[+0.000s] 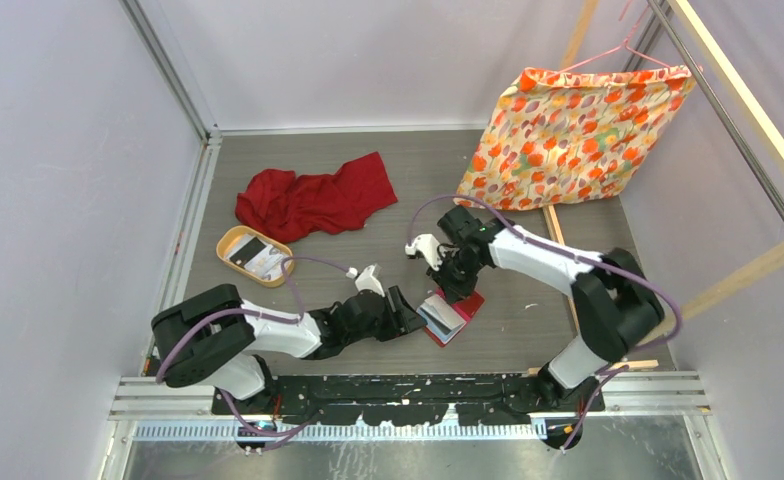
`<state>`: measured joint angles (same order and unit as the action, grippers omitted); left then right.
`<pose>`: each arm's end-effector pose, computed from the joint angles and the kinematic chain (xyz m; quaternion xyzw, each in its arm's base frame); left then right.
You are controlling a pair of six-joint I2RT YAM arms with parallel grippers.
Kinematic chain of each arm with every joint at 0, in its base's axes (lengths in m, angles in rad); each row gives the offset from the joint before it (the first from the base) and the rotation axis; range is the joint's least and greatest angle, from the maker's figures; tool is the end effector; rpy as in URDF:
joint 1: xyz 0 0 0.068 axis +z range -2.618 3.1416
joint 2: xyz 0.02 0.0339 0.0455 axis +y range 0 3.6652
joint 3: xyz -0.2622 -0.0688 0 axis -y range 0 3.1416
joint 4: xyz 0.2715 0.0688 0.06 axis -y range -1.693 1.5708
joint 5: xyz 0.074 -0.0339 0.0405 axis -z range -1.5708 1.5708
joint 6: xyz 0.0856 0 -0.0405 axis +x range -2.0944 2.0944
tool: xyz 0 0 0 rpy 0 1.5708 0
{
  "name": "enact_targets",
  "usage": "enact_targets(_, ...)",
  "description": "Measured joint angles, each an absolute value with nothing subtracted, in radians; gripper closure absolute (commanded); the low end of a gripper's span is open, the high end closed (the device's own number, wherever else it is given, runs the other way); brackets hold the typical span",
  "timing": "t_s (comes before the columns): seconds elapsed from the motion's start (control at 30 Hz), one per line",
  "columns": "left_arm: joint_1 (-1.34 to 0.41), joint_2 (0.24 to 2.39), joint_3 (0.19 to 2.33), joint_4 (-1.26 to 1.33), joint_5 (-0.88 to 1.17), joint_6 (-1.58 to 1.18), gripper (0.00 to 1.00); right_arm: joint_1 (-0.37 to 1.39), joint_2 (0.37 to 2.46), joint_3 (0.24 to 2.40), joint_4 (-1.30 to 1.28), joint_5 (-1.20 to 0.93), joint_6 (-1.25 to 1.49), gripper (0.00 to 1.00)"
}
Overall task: Put the credit cards into the card holder
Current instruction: Open the card holder at the center of the board.
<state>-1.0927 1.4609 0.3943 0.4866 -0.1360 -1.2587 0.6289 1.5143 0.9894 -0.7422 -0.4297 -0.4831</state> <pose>0.1519 -0.2679 0.0784 -0.1050 0.8720 -0.4147 0.2377 0.2343 0.2145 0.1463 -0.5371 0.8033 0.2210 0.1320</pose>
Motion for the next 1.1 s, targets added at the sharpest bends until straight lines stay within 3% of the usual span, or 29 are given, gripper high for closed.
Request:
enact_targets(0.27,-1.093,1.504,0.375,0.601,-0.112,-1.3,0.4,0.58,1.72,1.033,-0.751,-0.161,-0.38,0.99)
enact_targets(0.8,-1.092,1.765,0.375,1.013,-0.054,-1.448,0.4,0.499,1.851,1.157,-0.881,-0.278,-0.337,0.99)
enact_targets(1.1,-1.092,1.933,0.38,1.269,-0.062,-1.506,0.49,0.49,1.858,1.162,-0.888,-0.302,-0.337,0.99)
